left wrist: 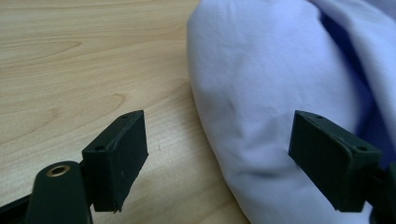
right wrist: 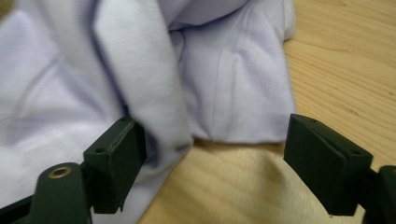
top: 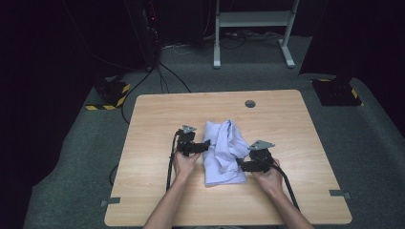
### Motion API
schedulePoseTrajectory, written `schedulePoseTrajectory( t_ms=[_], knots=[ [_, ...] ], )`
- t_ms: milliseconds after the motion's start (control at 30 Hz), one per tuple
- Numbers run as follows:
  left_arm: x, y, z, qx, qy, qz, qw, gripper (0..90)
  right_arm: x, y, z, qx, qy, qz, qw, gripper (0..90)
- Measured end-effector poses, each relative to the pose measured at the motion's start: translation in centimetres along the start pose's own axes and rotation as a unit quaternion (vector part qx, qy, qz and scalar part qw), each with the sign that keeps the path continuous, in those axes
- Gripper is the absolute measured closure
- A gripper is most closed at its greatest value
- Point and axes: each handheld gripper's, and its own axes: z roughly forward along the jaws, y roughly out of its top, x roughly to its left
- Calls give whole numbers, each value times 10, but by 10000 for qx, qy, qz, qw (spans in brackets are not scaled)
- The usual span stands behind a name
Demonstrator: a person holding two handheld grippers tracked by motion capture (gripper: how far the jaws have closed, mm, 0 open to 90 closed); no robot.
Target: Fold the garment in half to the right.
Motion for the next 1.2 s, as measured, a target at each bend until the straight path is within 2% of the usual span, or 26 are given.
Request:
schedulePoseTrajectory(
  t_ms=[100,167,267,367,467,567,633,733,833,1033,1133,1200],
  knots=[
    [-5,-5,-4,-5,-76,77,9999,178,2,-5,-12,-186,109,48,9998,176],
    [-9,-7,-2,94,-49,184,9998,171,5,-6,-18,-290,169,45,9994,165],
    [-13,-11,4,186,-66,201,9996,166,18,0,-20,-399,215,-54,9990,145],
    [-16,-14,9,243,-59,241,9994,170,35,8,-14,-418,187,-257,9986,119],
    [-18,-16,13,320,-50,271,9991,177,50,17,-3,-379,184,-353,9985,98],
    [-20,-18,16,395,-90,350,9986,181,61,25,8,-302,2,-450,9985,75],
    [-21,-20,16,396,-105,380,9984,182,64,28,14,-255,-82,-449,9986,73],
    [-21,-20,16,390,-101,412,9983,181,64,28,23,-95,-237,-418,9988,79],
    [-20,-21,15,413,-105,485,9979,179,55,24,25,25,-338,-182,9993,83],
    [-19,-22,11,499,-176,604,9968,166,34,4,0,15,-493,37,9988,96],
    [-20,-23,8,469,-191,615,9968,157,23,-5,-12,23,-447,224,9987,99],
    [-21,-23,5,417,-179,631,9970,153,21,-6,-20,-53,-455,243,9987,103]
  ],
)
